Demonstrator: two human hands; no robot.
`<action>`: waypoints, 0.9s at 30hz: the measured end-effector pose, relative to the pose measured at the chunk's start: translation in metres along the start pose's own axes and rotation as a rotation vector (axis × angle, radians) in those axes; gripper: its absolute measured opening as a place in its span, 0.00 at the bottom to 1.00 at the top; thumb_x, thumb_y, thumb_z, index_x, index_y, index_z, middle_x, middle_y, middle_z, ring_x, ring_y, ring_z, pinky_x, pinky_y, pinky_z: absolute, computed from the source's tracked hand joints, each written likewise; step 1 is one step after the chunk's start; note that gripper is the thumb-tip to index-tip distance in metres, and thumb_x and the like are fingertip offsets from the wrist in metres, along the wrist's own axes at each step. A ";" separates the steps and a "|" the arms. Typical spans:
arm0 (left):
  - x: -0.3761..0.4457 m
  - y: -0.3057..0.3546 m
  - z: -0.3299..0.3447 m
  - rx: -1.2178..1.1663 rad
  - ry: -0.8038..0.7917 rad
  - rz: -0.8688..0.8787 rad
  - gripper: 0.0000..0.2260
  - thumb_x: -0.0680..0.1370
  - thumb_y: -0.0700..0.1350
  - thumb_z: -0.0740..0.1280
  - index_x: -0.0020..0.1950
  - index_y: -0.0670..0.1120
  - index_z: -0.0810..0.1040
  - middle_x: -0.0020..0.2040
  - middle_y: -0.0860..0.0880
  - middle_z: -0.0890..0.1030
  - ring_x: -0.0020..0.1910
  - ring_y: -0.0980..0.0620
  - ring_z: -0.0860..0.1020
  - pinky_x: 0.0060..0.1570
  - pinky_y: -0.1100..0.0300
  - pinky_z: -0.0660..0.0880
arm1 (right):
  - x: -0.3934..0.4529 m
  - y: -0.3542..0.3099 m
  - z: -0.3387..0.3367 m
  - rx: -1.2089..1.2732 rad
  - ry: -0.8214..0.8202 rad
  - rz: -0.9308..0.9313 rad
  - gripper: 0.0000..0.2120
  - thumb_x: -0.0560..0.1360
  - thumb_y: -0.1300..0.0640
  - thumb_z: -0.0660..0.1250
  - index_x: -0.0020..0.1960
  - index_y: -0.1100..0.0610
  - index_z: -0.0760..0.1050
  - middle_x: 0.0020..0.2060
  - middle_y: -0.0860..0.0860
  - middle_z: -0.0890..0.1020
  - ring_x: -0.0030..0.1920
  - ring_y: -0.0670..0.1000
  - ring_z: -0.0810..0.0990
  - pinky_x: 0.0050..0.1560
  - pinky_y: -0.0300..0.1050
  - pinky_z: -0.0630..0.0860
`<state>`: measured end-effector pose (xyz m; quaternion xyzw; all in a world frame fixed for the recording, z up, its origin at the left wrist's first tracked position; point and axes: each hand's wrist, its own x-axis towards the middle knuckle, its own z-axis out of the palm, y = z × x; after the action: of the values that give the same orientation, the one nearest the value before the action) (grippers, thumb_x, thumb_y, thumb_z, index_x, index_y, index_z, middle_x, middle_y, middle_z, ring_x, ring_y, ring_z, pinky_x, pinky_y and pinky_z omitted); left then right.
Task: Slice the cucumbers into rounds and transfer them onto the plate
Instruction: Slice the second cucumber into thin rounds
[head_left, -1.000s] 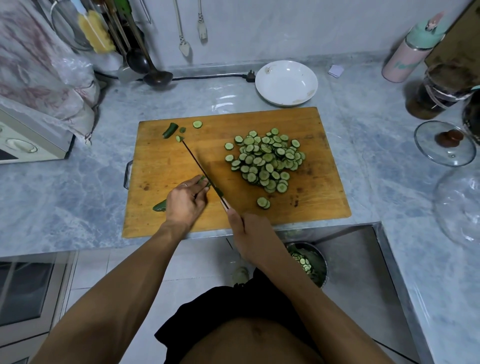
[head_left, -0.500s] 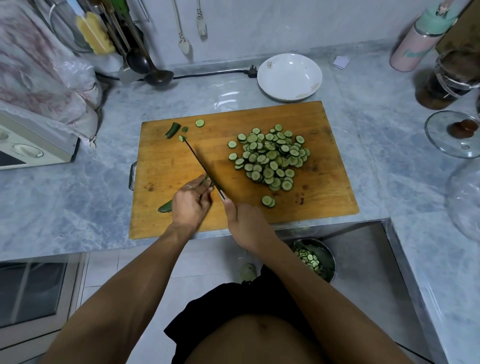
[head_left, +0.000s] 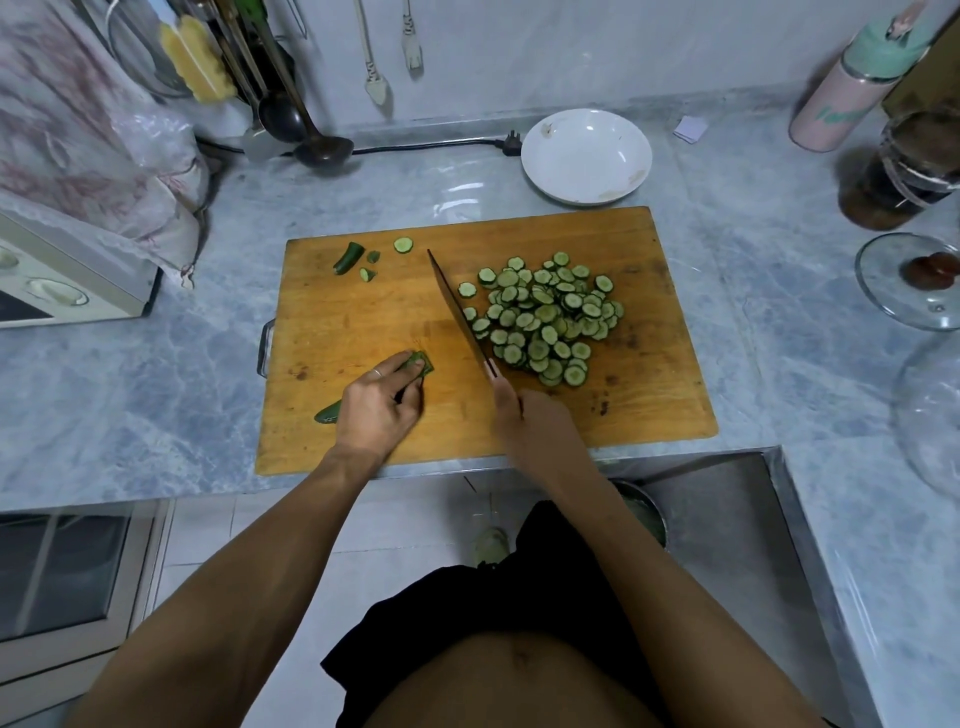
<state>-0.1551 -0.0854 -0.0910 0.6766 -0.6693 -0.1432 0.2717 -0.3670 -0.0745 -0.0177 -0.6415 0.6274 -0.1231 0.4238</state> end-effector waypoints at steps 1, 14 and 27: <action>0.001 -0.001 0.000 0.002 -0.007 0.003 0.11 0.74 0.36 0.71 0.56 0.42 0.84 0.61 0.43 0.81 0.55 0.47 0.82 0.60 0.63 0.73 | -0.002 -0.001 -0.001 0.001 -0.010 -0.009 0.28 0.84 0.42 0.47 0.36 0.58 0.70 0.31 0.52 0.75 0.32 0.50 0.73 0.35 0.44 0.63; 0.003 0.000 0.001 0.032 -0.033 -0.035 0.12 0.74 0.37 0.67 0.56 0.43 0.85 0.61 0.45 0.81 0.57 0.48 0.81 0.60 0.64 0.72 | -0.031 -0.001 0.020 0.031 -0.042 -0.149 0.25 0.84 0.43 0.50 0.33 0.54 0.64 0.29 0.52 0.70 0.35 0.55 0.72 0.39 0.45 0.64; 0.003 0.007 0.000 0.014 -0.033 -0.052 0.15 0.72 0.41 0.63 0.54 0.41 0.85 0.60 0.42 0.82 0.57 0.47 0.81 0.59 0.62 0.75 | -0.012 -0.019 0.024 0.048 -0.119 -0.100 0.28 0.85 0.43 0.44 0.31 0.55 0.63 0.28 0.51 0.68 0.37 0.55 0.70 0.41 0.45 0.61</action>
<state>-0.1605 -0.0886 -0.0871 0.6932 -0.6567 -0.1567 0.2523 -0.3396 -0.0569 -0.0141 -0.6680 0.5651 -0.1210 0.4688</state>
